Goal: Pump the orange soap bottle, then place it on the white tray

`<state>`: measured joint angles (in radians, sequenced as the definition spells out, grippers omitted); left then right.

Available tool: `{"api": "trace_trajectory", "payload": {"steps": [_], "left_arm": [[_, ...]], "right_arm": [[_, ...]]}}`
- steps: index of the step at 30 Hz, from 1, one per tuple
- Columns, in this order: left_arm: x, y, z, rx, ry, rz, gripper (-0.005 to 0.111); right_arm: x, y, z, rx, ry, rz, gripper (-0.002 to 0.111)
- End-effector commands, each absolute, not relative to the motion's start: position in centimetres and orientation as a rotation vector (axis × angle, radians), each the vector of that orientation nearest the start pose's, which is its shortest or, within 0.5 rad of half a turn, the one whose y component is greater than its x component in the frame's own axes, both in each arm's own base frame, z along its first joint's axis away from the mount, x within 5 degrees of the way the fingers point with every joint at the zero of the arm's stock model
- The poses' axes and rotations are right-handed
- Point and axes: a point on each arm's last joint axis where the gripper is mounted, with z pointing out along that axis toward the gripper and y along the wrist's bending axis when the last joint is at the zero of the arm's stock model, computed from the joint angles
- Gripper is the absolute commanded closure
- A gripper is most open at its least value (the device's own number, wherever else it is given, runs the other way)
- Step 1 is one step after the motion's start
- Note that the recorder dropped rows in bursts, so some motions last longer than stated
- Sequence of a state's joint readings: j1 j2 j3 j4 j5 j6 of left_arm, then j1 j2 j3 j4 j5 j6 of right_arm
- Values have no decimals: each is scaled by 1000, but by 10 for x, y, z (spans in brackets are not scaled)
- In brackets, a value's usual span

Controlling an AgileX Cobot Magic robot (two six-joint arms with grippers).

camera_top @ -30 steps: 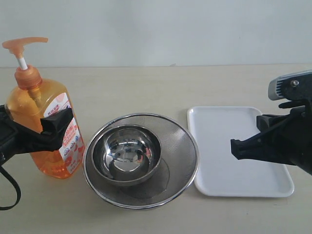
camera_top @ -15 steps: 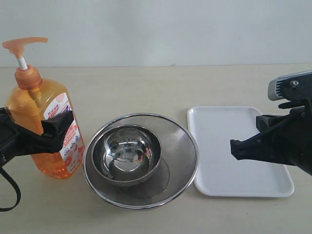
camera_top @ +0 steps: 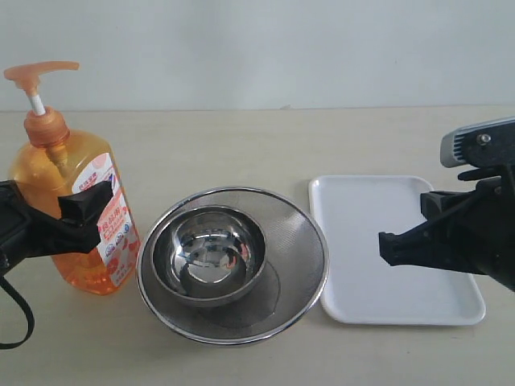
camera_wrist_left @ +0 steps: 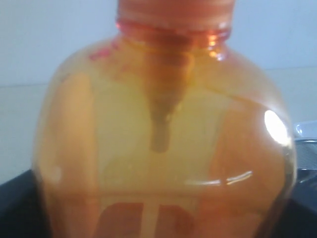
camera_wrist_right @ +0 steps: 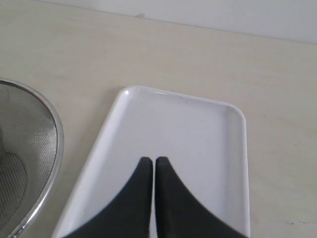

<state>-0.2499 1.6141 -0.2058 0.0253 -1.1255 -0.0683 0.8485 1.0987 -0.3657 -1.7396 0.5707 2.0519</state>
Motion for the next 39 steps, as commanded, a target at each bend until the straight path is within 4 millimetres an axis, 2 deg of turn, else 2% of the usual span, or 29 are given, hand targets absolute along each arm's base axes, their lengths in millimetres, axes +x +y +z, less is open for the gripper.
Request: {"api": "trace_trajectory", "payload": {"steps": [1, 6, 13, 20, 25, 31, 34, 39], "left_arm": [[215, -60, 148, 226, 1764, -243, 60], [215, -60, 148, 226, 1761, -244, 103], [216, -60, 157, 193, 1664, -267, 102], [216, -60, 157, 192, 1664, -269, 102], [216, -60, 166, 188, 1627, -272, 102], [209, -58, 199, 175, 1477, -282, 102], [207, -60, 216, 206, 1460, -287, 102], [202, -64, 261, 225, 1342, -358, 102]], "right_arm": [[158, 106, 220, -242, 2001, 122, 109], [158, 106, 220, -247, 2004, 129, 109], [158, 105, 220, -231, 1998, 119, 109], [159, 104, 221, -190, 1996, 128, 109], [161, 100, 224, -156, 1968, 85, 109], [164, 89, 230, -71, 1896, -32, 109], [166, 79, 237, 10, 1820, -142, 109], [164, 62, 247, 146, 1704, -309, 109]]}}
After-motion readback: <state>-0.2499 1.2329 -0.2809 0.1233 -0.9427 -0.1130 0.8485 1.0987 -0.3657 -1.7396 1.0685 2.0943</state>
